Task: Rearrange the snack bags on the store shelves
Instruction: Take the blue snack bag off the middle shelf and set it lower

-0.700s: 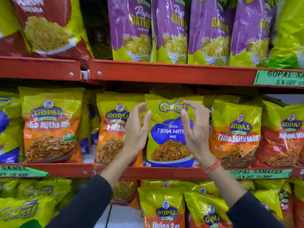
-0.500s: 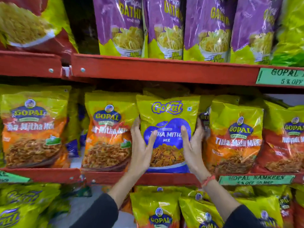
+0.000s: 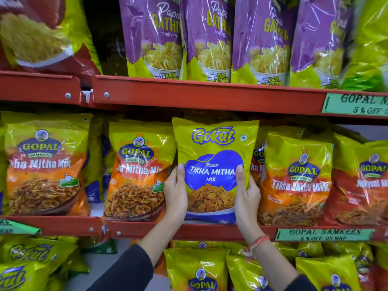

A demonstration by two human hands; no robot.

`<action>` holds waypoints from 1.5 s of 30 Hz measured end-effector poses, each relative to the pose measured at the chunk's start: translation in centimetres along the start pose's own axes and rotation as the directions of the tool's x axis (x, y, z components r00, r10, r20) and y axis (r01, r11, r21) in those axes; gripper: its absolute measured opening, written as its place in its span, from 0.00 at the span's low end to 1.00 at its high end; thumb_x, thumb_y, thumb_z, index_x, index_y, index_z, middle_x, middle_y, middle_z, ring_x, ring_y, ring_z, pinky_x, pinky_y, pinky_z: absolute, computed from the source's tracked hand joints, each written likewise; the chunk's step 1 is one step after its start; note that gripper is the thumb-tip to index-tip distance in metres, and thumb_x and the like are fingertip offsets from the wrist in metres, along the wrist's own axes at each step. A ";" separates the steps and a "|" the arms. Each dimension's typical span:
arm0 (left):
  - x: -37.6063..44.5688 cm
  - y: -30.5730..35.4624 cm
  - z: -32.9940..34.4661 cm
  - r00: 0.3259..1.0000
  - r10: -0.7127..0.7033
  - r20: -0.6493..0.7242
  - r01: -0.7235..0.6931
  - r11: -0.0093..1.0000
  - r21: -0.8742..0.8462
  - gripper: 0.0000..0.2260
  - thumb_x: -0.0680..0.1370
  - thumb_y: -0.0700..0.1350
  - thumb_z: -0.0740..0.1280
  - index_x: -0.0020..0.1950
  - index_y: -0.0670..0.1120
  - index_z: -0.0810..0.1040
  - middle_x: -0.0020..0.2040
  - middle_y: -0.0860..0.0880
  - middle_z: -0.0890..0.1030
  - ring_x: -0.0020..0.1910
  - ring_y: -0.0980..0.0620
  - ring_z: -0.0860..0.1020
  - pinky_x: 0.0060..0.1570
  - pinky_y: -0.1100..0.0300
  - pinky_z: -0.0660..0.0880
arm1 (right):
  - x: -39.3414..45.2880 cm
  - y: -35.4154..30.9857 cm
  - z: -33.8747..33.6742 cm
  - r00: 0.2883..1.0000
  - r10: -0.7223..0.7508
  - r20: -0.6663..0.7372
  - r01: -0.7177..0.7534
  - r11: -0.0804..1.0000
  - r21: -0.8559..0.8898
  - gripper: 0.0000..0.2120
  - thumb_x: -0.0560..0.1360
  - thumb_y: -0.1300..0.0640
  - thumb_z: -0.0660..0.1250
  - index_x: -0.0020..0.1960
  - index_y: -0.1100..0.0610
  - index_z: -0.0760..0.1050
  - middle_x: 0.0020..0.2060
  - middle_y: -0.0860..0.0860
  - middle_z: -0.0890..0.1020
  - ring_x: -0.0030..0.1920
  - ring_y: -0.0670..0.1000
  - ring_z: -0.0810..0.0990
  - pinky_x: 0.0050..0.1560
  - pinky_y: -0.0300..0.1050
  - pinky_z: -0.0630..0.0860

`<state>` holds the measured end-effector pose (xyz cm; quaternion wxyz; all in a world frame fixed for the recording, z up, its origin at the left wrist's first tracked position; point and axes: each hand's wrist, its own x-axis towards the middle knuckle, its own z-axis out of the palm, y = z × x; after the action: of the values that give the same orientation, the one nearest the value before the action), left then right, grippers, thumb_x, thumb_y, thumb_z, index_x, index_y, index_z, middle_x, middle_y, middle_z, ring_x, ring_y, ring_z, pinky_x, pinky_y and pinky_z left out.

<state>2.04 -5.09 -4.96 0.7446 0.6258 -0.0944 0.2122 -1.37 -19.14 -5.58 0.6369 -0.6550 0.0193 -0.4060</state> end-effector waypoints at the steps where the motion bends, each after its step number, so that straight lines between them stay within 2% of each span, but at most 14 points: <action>1: -0.1 0.3 0.0 1.000 -0.017 0.015 0.017 1.000 -0.025 0.12 0.81 0.54 0.57 0.47 0.55 0.79 0.38 0.57 0.86 0.39 0.64 0.82 0.39 0.70 0.76 | -0.2 -0.4 -0.2 1.000 -0.007 -0.016 0.007 1.000 0.000 0.17 0.75 0.34 0.59 0.57 0.40 0.77 0.29 0.31 0.80 0.28 0.35 0.74 0.32 0.28 0.69; 4: -0.8 1.5 -0.1 0.998 -0.047 0.052 0.051 0.996 -0.078 0.13 0.81 0.55 0.57 0.46 0.53 0.79 0.42 0.54 0.85 0.43 0.58 0.81 0.45 0.64 0.75 | -0.6 -1.4 -0.7 1.000 -0.009 -0.027 0.009 1.000 0.003 0.15 0.72 0.31 0.56 0.47 0.33 0.78 0.19 0.43 0.66 0.21 0.43 0.60 0.25 0.34 0.59; 8: -2.2 3.2 -1.6 0.996 -0.051 0.073 0.061 0.989 -0.137 0.16 0.80 0.56 0.57 0.43 0.49 0.80 0.42 0.50 0.84 0.45 0.52 0.79 0.50 0.56 0.73 | -2.4 -3.2 -0.8 1.000 0.011 -0.029 -0.012 1.000 -0.025 0.11 0.73 0.31 0.56 0.41 0.26 0.77 0.28 0.51 0.63 0.22 0.44 0.56 0.26 0.39 0.58; 13: -4.3 4.7 -6.3 0.991 -0.101 0.090 0.114 0.980 -0.160 0.15 0.80 0.53 0.60 0.42 0.52 0.84 0.44 0.53 0.84 0.49 0.53 0.77 0.53 0.57 0.75 | -6.8 -4.4 0.4 0.996 0.039 -0.082 -0.042 0.999 -0.033 0.17 0.72 0.30 0.57 0.47 0.38 0.78 0.18 0.43 0.61 0.21 0.43 0.57 0.23 0.33 0.57; 15: -5.3 5.3 -9.1 0.985 -0.145 0.094 0.158 0.976 -0.147 0.15 0.80 0.52 0.60 0.42 0.52 0.84 0.46 0.55 0.85 0.52 0.54 0.78 0.59 0.56 0.75 | -9.5 -4.7 1.6 0.994 0.059 -0.093 -0.062 0.998 -0.033 0.20 0.75 0.34 0.58 0.39 0.48 0.78 0.19 0.43 0.60 0.22 0.43 0.57 0.22 0.33 0.56; 20: -8.6 4.0 -16.9 0.940 -0.335 0.060 0.339 0.937 -0.088 0.09 0.80 0.51 0.63 0.44 0.52 0.82 0.55 0.49 0.83 0.62 0.48 0.78 0.68 0.46 0.70 | -17.7 -3.6 3.9 0.980 0.187 -0.059 -0.191 0.980 -0.056 0.23 0.75 0.35 0.61 0.25 0.43 0.70 0.21 0.43 0.58 0.25 0.43 0.56 0.25 0.37 0.55; 25: -11.3 0.2 -22.1 0.816 -0.574 0.073 0.578 0.813 -0.072 0.18 0.80 0.50 0.61 0.62 0.39 0.79 0.62 0.39 0.81 0.61 0.43 0.79 0.66 0.44 0.72 | -23.6 0.1 5.2 0.944 0.321 -0.075 -0.329 0.924 -0.196 0.26 0.75 0.34 0.61 0.29 0.52 0.65 0.21 0.46 0.58 0.23 0.45 0.57 0.32 0.46 0.57; 28: -13.3 -3.1 -25.4 0.697 -0.716 0.033 0.717 0.695 -0.059 0.20 0.80 0.50 0.62 0.64 0.37 0.77 0.61 0.40 0.80 0.49 0.46 0.85 0.47 0.51 0.81 | -27.4 3.3 5.9 0.914 0.399 -0.068 -0.401 0.868 -0.294 0.27 0.76 0.35 0.61 0.31 0.56 0.72 0.21 0.45 0.65 0.26 0.45 0.65 0.35 0.48 0.62; 30: -14.1 -5.3 -27.1 0.614 -0.790 0.005 0.788 0.612 -0.071 0.21 0.80 0.51 0.62 0.65 0.37 0.76 0.60 0.40 0.80 0.42 0.49 0.85 0.45 0.52 0.82 | -29.2 5.7 6.4 0.874 0.485 -0.034 -0.470 0.824 -0.316 0.29 0.76 0.35 0.61 0.34 0.62 0.74 0.26 0.48 0.69 0.32 0.50 0.68 0.37 0.49 0.64; 34: -14.1 -9.2 -28.6 0.517 -0.853 -0.074 0.846 0.522 -0.105 0.24 0.81 0.50 0.61 0.73 0.38 0.67 0.69 0.38 0.74 0.65 0.41 0.75 0.66 0.41 0.70 | -29.7 9.4 7.9 0.757 0.653 -0.020 -0.592 0.673 -0.443 0.25 0.77 0.38 0.62 0.28 0.52 0.69 0.27 0.51 0.72 0.38 0.53 0.71 0.42 0.45 0.65; 38: -11.8 -12.3 -29.4 0.402 -0.912 -0.080 0.900 0.410 -0.150 0.22 0.80 0.52 0.61 0.68 0.39 0.71 0.42 0.41 0.84 0.41 0.44 0.79 0.45 0.40 0.74 | -28.1 12.8 10.1 0.631 0.776 0.015 -0.636 0.528 -0.563 0.31 0.77 0.36 0.59 0.47 0.65 0.82 0.41 0.61 0.79 0.43 0.57 0.77 0.43 0.48 0.68; 40: -10.7 -13.8 -29.5 0.390 -0.916 -0.090 0.903 0.400 -0.158 0.22 0.81 0.52 0.60 0.68 0.38 0.71 0.44 0.42 0.85 0.41 0.43 0.81 0.48 0.42 0.72 | -27.7 14.2 10.5 0.567 0.824 0.015 -0.688 0.483 -0.542 0.30 0.79 0.40 0.60 0.53 0.69 0.80 0.41 0.59 0.77 0.41 0.54 0.75 0.37 0.46 0.68; 42: -9.4 -15.8 -29.7 0.373 -0.925 -0.078 0.917 0.380 -0.120 0.24 0.81 0.53 0.58 0.69 0.38 0.71 0.49 0.39 0.85 0.40 0.45 0.83 0.52 0.43 0.73 | -27.4 15.7 11.0 0.446 0.894 0.027 -0.753 0.392 -0.528 0.23 0.80 0.45 0.60 0.48 0.65 0.78 0.44 0.56 0.73 0.43 0.52 0.71 0.40 0.43 0.66; 45: -8.5 -17.8 -30.2 0.351 -0.931 -0.103 0.930 0.359 -0.075 0.26 0.81 0.55 0.57 0.69 0.36 0.71 0.42 0.39 0.83 0.31 0.44 0.80 0.35 0.50 0.77 | -26.8 16.8 11.7 0.419 0.908 0.020 -0.716 0.344 -0.608 0.21 0.83 0.48 0.56 0.33 0.54 0.62 0.39 0.54 0.70 0.42 0.52 0.69 0.41 0.43 0.65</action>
<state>-1.63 20.33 -30.31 0.7393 0.5529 0.3237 -0.2072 -4.55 1.87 -31.82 0.5452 -0.7562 0.3405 0.1223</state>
